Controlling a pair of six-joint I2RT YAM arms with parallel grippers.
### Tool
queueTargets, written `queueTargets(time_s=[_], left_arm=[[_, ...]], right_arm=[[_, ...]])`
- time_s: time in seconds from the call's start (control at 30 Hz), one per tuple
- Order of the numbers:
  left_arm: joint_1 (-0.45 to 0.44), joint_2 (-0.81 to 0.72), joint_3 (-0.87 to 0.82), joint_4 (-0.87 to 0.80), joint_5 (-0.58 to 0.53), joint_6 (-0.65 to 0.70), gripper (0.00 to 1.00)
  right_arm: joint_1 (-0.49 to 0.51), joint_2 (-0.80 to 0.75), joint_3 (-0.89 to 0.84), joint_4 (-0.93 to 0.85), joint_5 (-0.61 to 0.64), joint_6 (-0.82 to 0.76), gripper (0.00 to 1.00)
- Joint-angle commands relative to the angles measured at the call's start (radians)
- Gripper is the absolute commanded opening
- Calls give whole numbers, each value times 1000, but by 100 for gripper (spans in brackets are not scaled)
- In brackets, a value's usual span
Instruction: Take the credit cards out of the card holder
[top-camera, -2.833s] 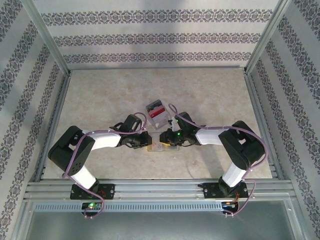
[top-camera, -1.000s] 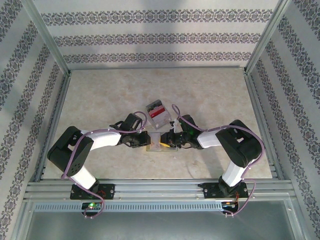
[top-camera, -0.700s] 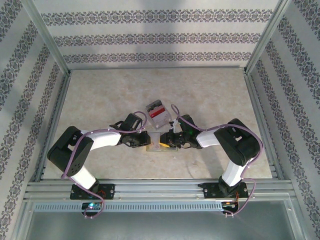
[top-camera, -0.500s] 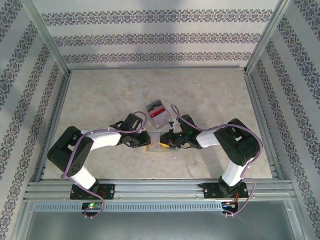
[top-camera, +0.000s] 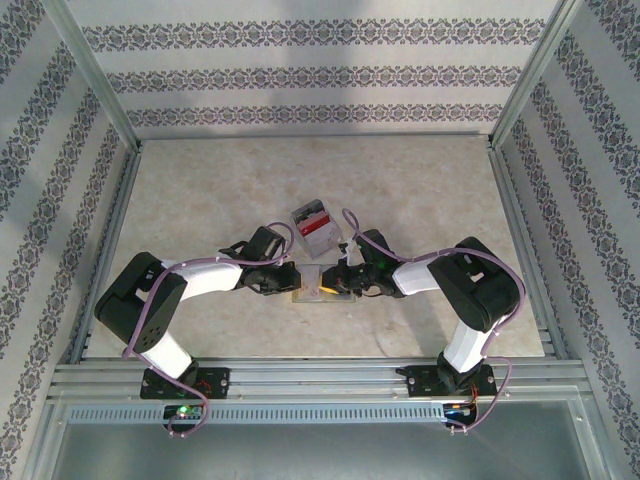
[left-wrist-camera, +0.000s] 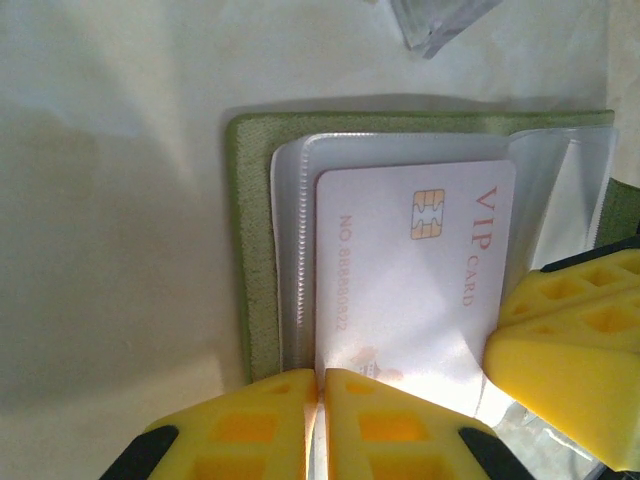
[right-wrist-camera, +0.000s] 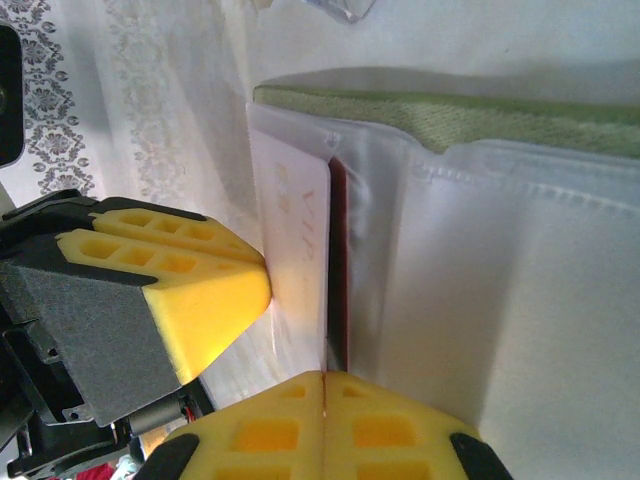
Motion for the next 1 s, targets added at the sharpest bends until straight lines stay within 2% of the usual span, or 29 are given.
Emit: queueTargets(time_s=[0.0, 0.17, 0.8, 0.9, 0.97], left_arm=[[-11, 40, -1, -106, -74, 24, 14], [-10, 44, -2, -110, -76, 22, 14], [-12, 48, -10, -97, -70, 17, 14], [-10, 37, -12, -65, -42, 5, 14], [-11, 16, -12, -23, -6, -8, 18]], right_arm=[[-1, -14, -6, 34, -21, -7, 3], [-8, -35, -18, 6, -10, -24, 0], [-27, -60, -46, -21, -1, -46, 0], [-26, -58, -45, -20, -4, -46, 0], [-24, -53, -40, -18, -7, -46, 0]])
